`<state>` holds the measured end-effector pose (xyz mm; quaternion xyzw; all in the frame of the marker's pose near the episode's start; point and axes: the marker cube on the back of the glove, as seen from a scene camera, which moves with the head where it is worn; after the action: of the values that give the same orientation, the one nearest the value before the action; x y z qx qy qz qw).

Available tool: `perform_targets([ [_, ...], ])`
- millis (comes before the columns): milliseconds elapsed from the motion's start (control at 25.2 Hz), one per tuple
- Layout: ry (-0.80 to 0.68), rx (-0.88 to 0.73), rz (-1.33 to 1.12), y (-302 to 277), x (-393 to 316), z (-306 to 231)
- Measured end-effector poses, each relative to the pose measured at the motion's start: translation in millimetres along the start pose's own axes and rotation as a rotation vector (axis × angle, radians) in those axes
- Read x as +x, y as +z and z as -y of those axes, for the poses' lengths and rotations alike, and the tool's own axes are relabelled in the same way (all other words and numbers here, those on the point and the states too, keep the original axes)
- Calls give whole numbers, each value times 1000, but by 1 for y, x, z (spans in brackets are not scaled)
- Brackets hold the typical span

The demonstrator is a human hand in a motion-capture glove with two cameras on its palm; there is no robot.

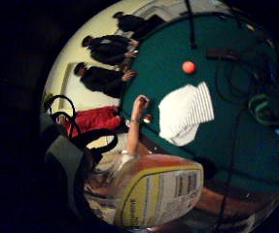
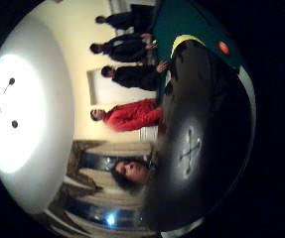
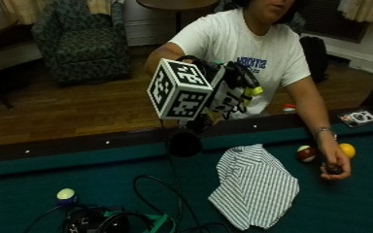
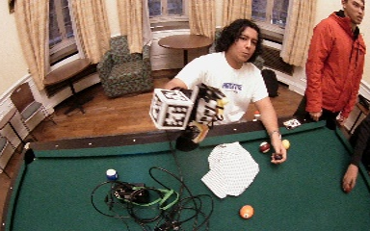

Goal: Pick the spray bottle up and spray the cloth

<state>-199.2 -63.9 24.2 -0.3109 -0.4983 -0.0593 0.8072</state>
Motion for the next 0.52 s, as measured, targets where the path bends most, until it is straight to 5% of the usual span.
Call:
perform_targets([
  [517,626,-401,-84,103,94,29],
])
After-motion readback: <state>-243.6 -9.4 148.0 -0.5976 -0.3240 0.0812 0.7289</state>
